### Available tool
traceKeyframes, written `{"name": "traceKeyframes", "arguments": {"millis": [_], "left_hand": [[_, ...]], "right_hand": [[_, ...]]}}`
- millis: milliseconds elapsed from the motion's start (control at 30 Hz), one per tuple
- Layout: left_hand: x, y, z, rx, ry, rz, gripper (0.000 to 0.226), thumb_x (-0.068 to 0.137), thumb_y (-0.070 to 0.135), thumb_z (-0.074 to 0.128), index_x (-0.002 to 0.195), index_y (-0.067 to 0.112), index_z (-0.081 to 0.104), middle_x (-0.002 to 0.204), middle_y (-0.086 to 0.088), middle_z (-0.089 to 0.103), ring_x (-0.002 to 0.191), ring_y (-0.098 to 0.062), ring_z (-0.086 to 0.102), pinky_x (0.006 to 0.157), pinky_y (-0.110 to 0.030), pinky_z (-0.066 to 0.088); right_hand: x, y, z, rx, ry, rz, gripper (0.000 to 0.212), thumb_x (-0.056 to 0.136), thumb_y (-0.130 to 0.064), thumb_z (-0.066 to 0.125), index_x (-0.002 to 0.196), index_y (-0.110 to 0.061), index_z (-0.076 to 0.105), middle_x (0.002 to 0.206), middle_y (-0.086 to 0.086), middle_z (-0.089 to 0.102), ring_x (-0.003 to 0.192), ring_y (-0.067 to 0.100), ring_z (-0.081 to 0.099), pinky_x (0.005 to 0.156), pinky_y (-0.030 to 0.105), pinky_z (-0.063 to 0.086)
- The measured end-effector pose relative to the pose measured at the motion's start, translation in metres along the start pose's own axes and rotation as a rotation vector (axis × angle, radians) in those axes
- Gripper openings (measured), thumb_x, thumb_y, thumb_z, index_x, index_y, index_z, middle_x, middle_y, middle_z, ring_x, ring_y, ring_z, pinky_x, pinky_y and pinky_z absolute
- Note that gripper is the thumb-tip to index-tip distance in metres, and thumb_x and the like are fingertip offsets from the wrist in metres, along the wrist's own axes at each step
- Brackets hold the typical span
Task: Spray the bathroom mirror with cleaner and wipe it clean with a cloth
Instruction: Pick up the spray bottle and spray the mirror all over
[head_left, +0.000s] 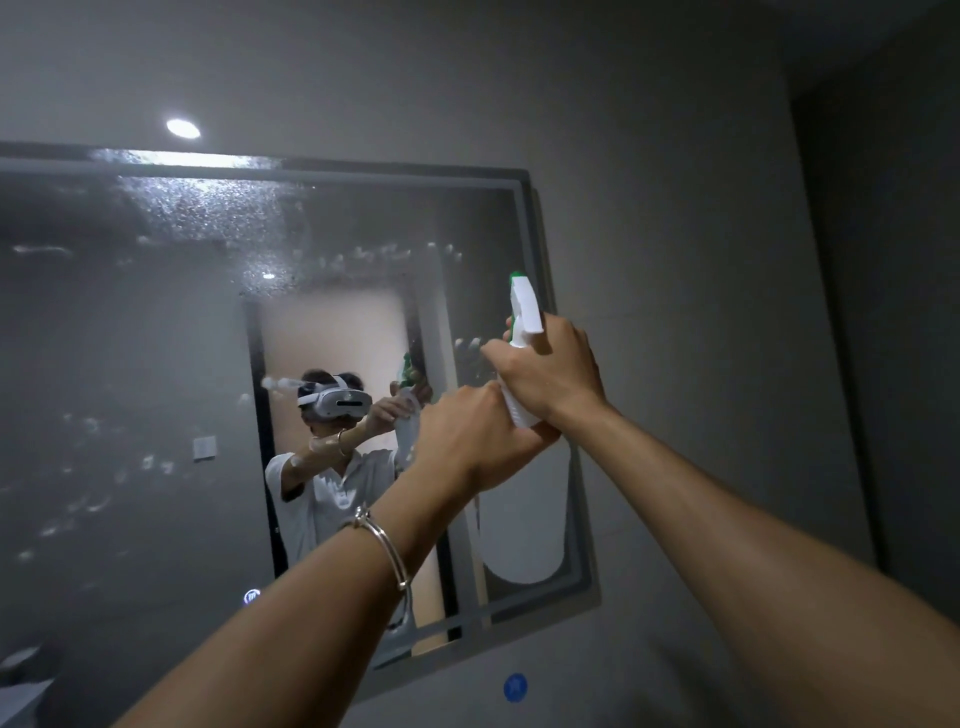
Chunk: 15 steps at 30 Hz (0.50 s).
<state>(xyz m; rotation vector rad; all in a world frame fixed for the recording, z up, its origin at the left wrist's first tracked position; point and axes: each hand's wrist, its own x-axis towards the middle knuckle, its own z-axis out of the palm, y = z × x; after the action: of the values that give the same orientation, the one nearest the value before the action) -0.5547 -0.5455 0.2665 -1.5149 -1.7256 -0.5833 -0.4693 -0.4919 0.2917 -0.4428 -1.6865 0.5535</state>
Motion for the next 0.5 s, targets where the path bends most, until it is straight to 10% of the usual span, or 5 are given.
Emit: {"name": "traceKeyframes", "arguments": {"millis": [500], "left_hand": [[0.01,0.025,0.009,-0.067,-0.039,0.054,0.04,0.088,0.059,0.046,0.064,0.03,0.033,0.058,0.012,0.043,0.052,-0.005,0.047,0.057,-0.02,0.045]], "right_hand": [[0.006,0.019,-0.021,-0.021,0.001,0.028,0.013,0.077,-0.026,0.061,0.072,-0.015,0.058,0.064,-0.004,0.057,0.058,0.012,0.052,0.054,0.023,0.037]]}}
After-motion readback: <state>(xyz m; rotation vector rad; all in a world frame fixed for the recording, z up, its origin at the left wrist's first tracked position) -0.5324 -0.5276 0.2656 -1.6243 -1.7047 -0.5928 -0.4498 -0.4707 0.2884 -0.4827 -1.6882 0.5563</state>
